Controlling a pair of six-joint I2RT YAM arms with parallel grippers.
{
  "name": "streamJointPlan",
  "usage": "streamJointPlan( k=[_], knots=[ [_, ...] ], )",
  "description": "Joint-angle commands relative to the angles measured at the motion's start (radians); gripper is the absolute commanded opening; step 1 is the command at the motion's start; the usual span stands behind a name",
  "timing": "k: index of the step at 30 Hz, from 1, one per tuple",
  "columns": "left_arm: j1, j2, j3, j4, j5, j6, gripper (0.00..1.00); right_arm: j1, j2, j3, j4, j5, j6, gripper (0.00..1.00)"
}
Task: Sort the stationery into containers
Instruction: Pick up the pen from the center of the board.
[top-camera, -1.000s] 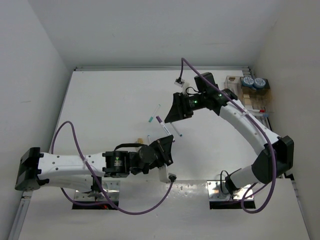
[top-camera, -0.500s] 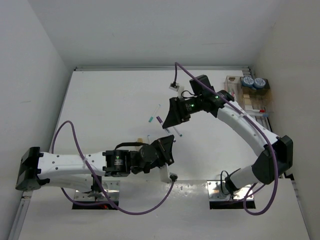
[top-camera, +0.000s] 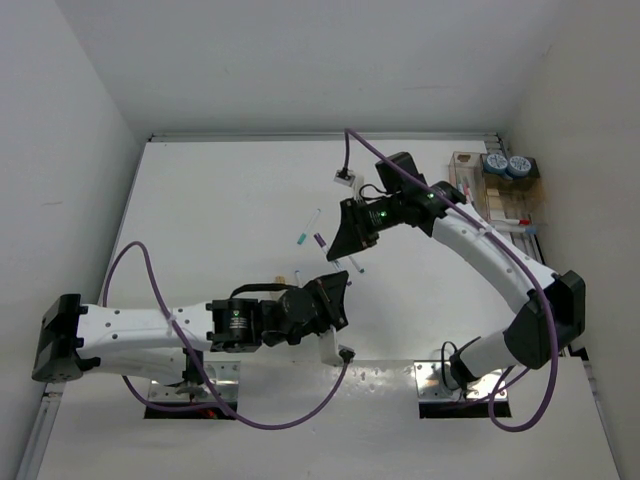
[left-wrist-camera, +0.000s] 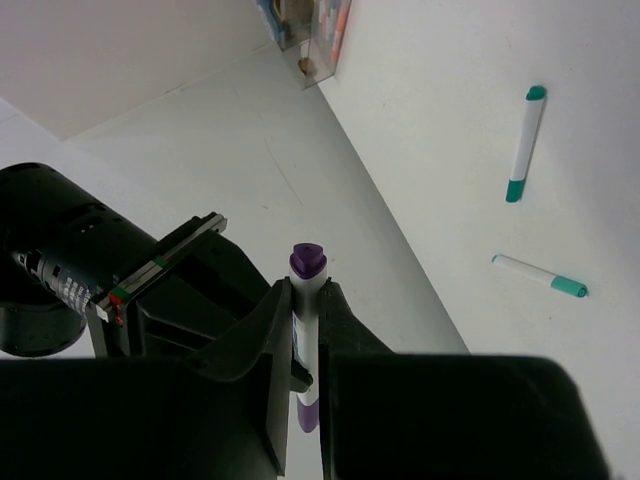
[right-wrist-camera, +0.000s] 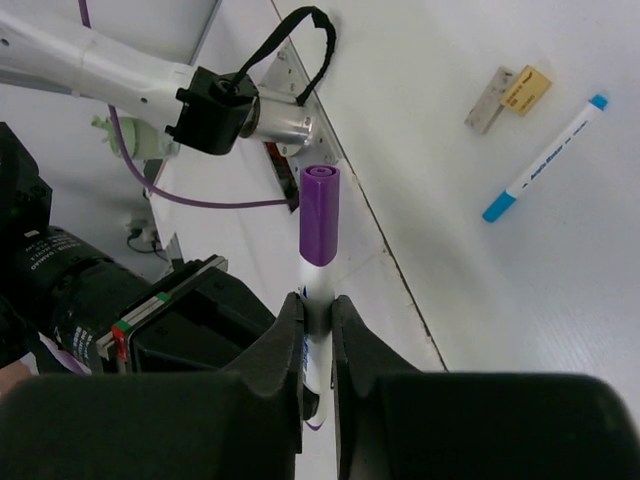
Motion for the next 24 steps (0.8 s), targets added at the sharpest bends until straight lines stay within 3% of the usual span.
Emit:
streamJointPlan(
  k=[1, 2, 3, 4, 5, 9, 13, 18, 21, 24],
  knots=[
    [0.033, -0.003, 0.019, 0.054, -0.006, 0.006, 0.0, 0.007, -0.022, 0.018, 0.002, -0.019, -0.023, 0.03],
    [0.04, -0.003, 0.015, 0.062, -0.011, 0.001, 0.03, 0.005, -0.023, 0.019, 0.002, -0.014, -0.024, 0.0],
    [0.044, -0.002, 0.007, 0.071, -0.017, -0.004, 0.38, 0.007, -0.025, 0.021, -0.001, -0.008, -0.029, 0.0],
    [0.052, -0.003, 0.003, 0.093, -0.023, -0.013, 0.6, -0.001, -0.027, 0.019, -0.003, 0.016, -0.032, 0.0],
    [0.058, -0.002, -0.001, 0.097, -0.035, -0.04, 0.99, -0.006, -0.033, 0.015, -0.004, 0.028, -0.038, 0.0],
    [0.105, -0.005, 0.036, 0.125, -0.032, -0.171, 1.0, -0.113, -0.042, -0.021, 0.031, 0.091, 0.008, 0.0],
    [0.226, 0.033, 0.2, 0.023, -0.02, -0.448, 1.0, -0.344, -0.085, -0.134, 0.139, 0.268, 0.155, 0.0],
    [0.427, 0.098, 0.338, -0.085, 0.048, -0.692, 1.0, -0.597, -0.206, -0.341, 0.324, 0.566, 0.356, 0.0],
    [0.503, 0.136, 0.395, -0.145, 0.106, -0.815, 1.0, -0.665, -0.257, -0.419, 0.419, 0.819, 0.44, 0.0],
    [0.599, 0.178, 0.452, -0.208, 0.163, -0.928, 1.0, -0.749, -0.269, -0.458, 0.476, 0.961, 0.473, 0.0]
  ],
)
